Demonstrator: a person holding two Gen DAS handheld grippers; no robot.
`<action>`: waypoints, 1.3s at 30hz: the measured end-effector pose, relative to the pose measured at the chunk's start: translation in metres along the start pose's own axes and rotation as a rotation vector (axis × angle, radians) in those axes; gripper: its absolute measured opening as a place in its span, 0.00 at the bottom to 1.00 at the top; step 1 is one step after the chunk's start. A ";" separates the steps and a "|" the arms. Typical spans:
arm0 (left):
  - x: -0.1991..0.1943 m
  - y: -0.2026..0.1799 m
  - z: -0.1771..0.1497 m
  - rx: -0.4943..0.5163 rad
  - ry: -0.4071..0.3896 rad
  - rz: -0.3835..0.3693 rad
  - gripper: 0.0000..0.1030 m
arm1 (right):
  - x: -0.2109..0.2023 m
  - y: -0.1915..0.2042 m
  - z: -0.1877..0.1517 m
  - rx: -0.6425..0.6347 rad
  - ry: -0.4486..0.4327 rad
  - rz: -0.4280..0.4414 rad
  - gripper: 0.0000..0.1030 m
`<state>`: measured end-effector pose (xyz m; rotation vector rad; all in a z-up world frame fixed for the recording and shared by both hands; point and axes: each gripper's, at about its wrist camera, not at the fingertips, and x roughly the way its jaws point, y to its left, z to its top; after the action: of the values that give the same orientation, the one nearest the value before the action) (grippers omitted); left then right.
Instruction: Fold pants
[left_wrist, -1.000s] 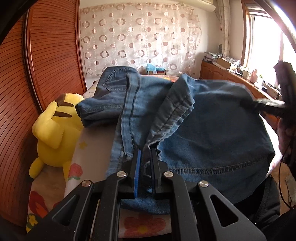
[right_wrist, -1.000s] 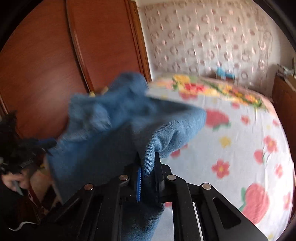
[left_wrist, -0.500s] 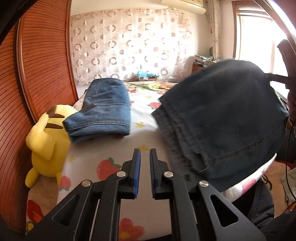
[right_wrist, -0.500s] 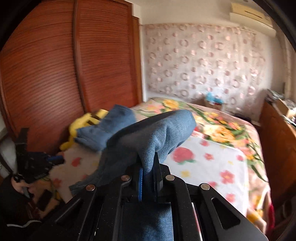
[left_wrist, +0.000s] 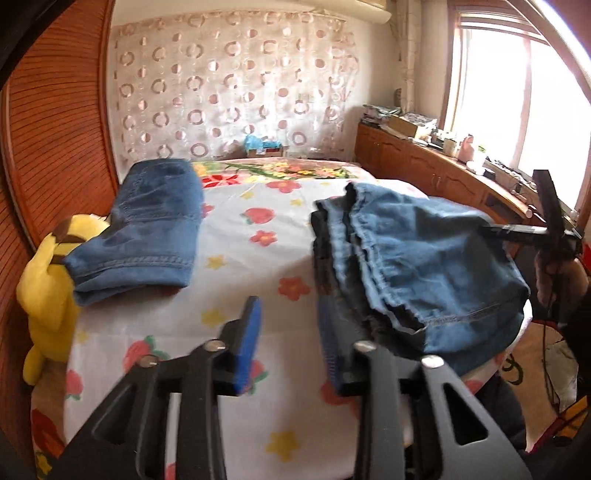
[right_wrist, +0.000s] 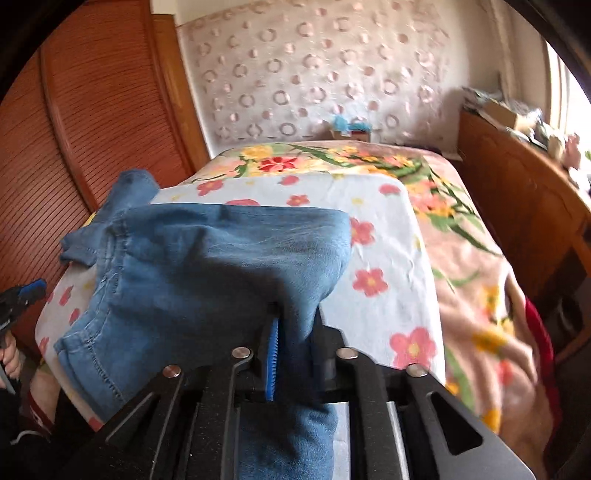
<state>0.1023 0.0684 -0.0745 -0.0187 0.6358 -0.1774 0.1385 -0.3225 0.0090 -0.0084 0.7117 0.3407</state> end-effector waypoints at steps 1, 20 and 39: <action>0.001 -0.002 0.000 0.006 -0.005 -0.005 0.49 | 0.000 0.001 -0.004 0.003 0.011 -0.005 0.25; 0.037 -0.106 0.009 0.142 0.049 -0.166 0.58 | -0.061 0.025 -0.061 -0.037 -0.004 -0.024 0.49; 0.072 -0.102 -0.017 0.091 0.152 -0.202 0.71 | -0.047 0.013 -0.080 0.040 0.031 -0.052 0.58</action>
<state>0.1331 -0.0441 -0.1232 0.0182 0.7774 -0.4052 0.0504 -0.3344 -0.0207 0.0059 0.7476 0.2771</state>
